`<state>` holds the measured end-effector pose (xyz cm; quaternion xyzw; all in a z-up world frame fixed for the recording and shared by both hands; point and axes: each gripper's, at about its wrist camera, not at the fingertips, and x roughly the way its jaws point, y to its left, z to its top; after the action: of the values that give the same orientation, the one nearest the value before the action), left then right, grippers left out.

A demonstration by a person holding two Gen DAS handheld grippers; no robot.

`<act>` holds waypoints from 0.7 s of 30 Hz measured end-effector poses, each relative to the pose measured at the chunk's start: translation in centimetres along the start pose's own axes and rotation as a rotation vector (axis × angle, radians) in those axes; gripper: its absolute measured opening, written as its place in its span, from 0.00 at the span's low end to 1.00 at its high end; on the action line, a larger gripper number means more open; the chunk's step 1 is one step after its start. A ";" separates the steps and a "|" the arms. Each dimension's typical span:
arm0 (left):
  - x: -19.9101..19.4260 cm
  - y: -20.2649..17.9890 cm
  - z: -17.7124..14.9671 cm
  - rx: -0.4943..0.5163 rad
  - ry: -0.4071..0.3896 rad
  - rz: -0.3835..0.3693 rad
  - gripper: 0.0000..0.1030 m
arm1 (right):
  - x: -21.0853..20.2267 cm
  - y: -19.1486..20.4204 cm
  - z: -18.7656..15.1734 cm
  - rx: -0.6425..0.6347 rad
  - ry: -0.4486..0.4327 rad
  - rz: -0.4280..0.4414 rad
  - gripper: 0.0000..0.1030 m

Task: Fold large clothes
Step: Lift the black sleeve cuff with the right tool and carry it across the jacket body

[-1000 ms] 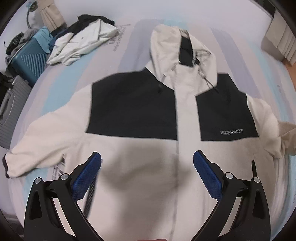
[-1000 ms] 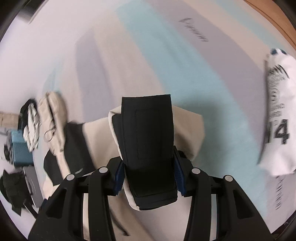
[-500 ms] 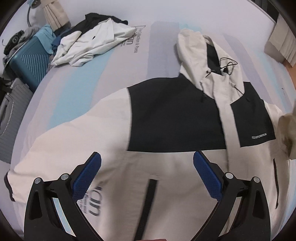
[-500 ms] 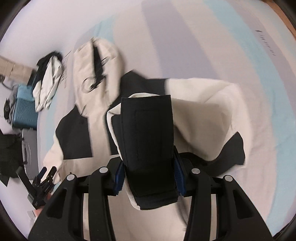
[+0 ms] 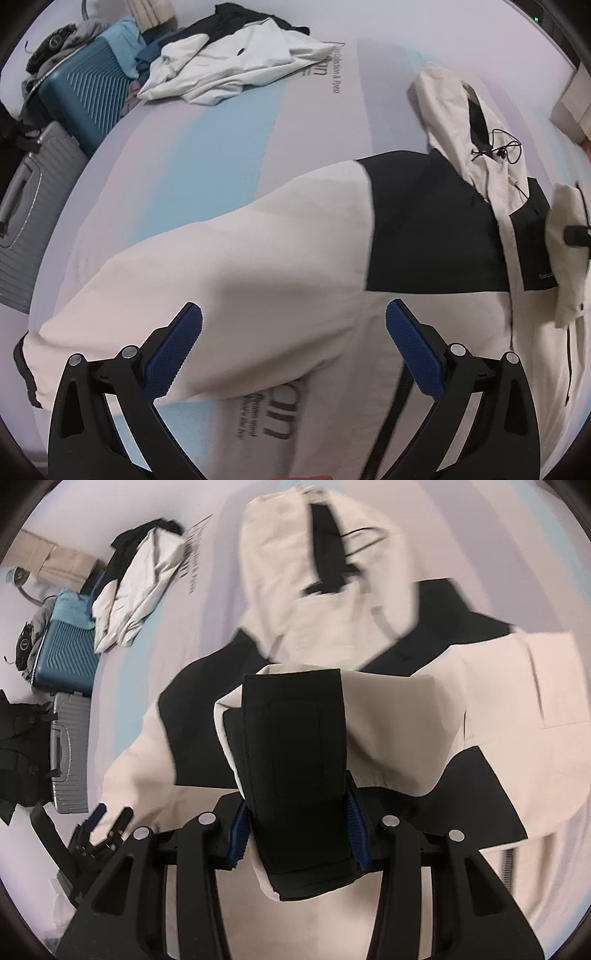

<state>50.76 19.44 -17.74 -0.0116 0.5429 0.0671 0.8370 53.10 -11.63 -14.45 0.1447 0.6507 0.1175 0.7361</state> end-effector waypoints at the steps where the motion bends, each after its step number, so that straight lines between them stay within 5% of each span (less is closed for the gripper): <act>1: 0.1 0.7 -0.1 0.000 0.005 -0.003 0.94 | 0.9 1.3 0.1 -0.006 0.007 0.006 0.41; 11: 1.9 5.7 -1.0 -0.013 0.006 -0.034 0.94 | 7.7 10.7 -1.5 -0.101 0.035 -0.039 0.41; 21: 2.5 11.4 -2.0 -0.034 0.009 -0.045 0.94 | 12.6 13.3 -2.2 -0.094 0.035 -0.166 0.46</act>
<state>48.52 30.84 -20.19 -0.0383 0.5451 0.0575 0.8355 52.75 5.48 -21.46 0.0533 0.6671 0.0890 0.7377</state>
